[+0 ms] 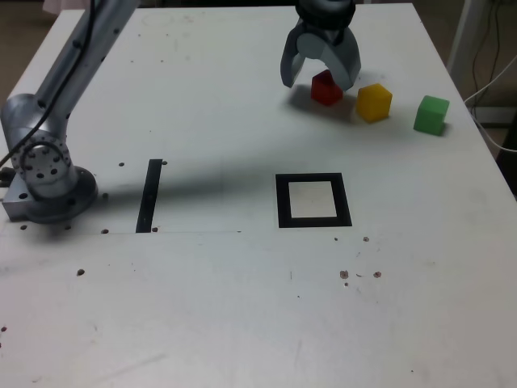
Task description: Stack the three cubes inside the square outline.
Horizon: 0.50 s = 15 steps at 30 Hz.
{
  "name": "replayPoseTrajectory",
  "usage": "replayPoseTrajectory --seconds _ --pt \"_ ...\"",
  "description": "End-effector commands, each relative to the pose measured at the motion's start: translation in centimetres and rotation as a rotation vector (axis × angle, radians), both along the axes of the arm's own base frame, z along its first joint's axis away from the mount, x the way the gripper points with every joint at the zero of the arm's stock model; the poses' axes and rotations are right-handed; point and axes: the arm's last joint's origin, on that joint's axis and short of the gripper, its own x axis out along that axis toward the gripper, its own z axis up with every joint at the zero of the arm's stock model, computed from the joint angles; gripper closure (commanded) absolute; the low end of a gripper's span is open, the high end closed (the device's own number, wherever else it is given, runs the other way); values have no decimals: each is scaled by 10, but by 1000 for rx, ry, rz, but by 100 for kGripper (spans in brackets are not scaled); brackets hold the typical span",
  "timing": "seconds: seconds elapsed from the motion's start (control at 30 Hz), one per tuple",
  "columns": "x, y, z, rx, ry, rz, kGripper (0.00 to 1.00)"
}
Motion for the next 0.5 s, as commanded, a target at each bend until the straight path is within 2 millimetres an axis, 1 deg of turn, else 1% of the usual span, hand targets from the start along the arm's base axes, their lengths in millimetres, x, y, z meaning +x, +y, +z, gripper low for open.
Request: replayPoseTrajectory --seconds 0.0,0.47 --pt "2 -1 -3 -2 9 -8 6" --pt "12 -4 -7 -17 39 -25 14"
